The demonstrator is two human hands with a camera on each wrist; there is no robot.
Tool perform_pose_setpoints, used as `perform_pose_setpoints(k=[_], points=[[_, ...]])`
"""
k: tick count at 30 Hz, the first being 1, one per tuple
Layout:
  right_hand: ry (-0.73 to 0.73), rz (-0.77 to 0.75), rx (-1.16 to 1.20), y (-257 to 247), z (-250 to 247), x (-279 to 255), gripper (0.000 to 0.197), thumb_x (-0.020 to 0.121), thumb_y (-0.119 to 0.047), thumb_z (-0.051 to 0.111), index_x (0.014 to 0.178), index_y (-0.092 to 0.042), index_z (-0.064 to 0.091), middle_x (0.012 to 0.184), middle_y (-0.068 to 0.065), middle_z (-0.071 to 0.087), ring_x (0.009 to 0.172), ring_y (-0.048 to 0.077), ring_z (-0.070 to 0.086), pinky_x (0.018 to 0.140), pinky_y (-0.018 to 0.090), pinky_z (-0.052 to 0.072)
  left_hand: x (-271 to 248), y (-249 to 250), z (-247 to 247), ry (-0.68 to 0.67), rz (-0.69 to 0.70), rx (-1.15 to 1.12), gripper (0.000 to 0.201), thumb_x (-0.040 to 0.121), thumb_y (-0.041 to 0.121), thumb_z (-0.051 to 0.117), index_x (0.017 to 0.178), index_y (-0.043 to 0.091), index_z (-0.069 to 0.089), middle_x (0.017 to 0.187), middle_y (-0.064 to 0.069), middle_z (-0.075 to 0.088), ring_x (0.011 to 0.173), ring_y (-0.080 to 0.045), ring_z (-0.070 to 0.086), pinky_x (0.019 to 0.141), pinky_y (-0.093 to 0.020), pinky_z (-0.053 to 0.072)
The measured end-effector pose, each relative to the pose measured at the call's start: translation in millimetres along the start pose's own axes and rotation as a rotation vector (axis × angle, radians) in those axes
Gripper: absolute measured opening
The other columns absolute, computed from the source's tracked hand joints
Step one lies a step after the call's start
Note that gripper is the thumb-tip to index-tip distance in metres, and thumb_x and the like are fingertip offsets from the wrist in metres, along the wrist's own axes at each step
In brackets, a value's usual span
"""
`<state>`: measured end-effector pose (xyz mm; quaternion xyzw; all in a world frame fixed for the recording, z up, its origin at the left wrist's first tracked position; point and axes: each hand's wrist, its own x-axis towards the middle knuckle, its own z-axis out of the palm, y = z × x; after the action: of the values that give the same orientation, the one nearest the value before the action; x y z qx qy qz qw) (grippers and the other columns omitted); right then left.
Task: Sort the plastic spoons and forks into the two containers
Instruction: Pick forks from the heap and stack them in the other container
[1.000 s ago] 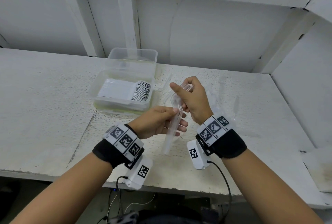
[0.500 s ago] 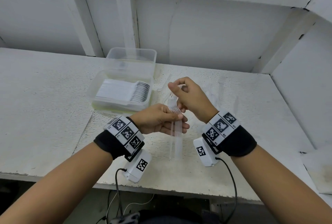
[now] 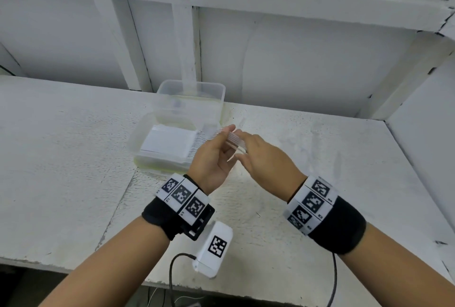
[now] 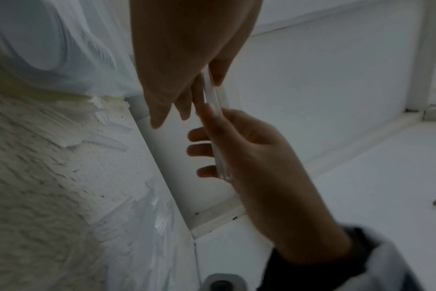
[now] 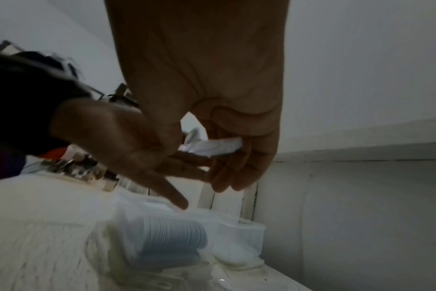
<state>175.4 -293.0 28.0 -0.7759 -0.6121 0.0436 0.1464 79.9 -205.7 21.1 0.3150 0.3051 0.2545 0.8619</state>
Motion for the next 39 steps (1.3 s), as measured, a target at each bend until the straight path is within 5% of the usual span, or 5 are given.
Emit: perform_pose_setpoints(k=[7, 10, 13, 27, 39], points=[[0.085, -0.141, -0.273, 6.3, -1.4, 30.5, 0.041, 0.083, -0.012, 0.067, 0.122, -0.003, 0.054, 0.084, 0.011, 0.061, 0.040, 0.022, 0.040, 0.034, 0.020, 0.012, 14.4, 18.0, -1.2, -0.009, 0.010, 0.019, 0.017, 0.096, 0.029, 0.048, 0.095, 0.019, 0.063, 0.077, 0.005, 0.068, 0.082, -0.012, 0.060, 0.101, -0.036, 0.040], [0.012, -0.132, -0.156, 8.0, -24.2, 54.7, 0.034, 0.099, -0.024, 0.040, 0.131, -0.013, 0.044, 0.106, 0.007, 0.058, 0.077, 0.032, 0.059, 0.057, 0.037, 0.044, 24.1, 37.5, -3.3, -0.067, 0.025, 0.135, 0.020, 0.096, 0.033, 0.048, 0.096, 0.020, 0.063, 0.087, 0.003, 0.068, 0.092, -0.014, 0.062, 0.098, -0.035, 0.043], [0.012, -0.146, -0.080, 8.6, -48.3, 85.8, 0.034, 0.099, -0.028, 0.037, 0.128, -0.013, 0.046, 0.116, 0.009, 0.059, 0.102, 0.031, 0.057, 0.080, 0.038, 0.044, 38.3, 67.7, -3.2, -0.120, 0.024, 0.249, 0.025, 0.096, 0.036, 0.045, 0.089, 0.019, 0.062, 0.092, 0.001, 0.068, 0.098, -0.016, 0.063, 0.093, -0.034, 0.045], [-0.271, 0.040, -0.097, 24.5, -9.9, 261.1, 0.030, 0.094, -0.027, 0.042, 0.119, -0.014, 0.053, 0.106, 0.007, 0.061, 0.081, 0.020, 0.050, 0.059, 0.026, 0.033, 164.0, 231.2, -88.7, 0.342, -0.001, 1.558, 0.029, 0.096, 0.022, 0.046, 0.103, -0.002, 0.062, 0.101, -0.014, 0.064, 0.090, -0.026, 0.060, 0.074, -0.034, 0.050], [-0.394, 0.014, -0.222, 34.1, 75.0, 309.1, 0.029, 0.092, -0.022, 0.041, 0.119, -0.017, 0.050, 0.114, 0.002, 0.059, 0.103, 0.026, 0.057, 0.080, 0.032, 0.046, 199.7, 213.4, -125.8, 0.245, -0.217, 1.518, 0.020, 0.096, 0.016, 0.050, 0.109, 0.002, 0.058, 0.094, -0.011, 0.065, 0.070, -0.014, 0.062, 0.068, -0.028, 0.052]])
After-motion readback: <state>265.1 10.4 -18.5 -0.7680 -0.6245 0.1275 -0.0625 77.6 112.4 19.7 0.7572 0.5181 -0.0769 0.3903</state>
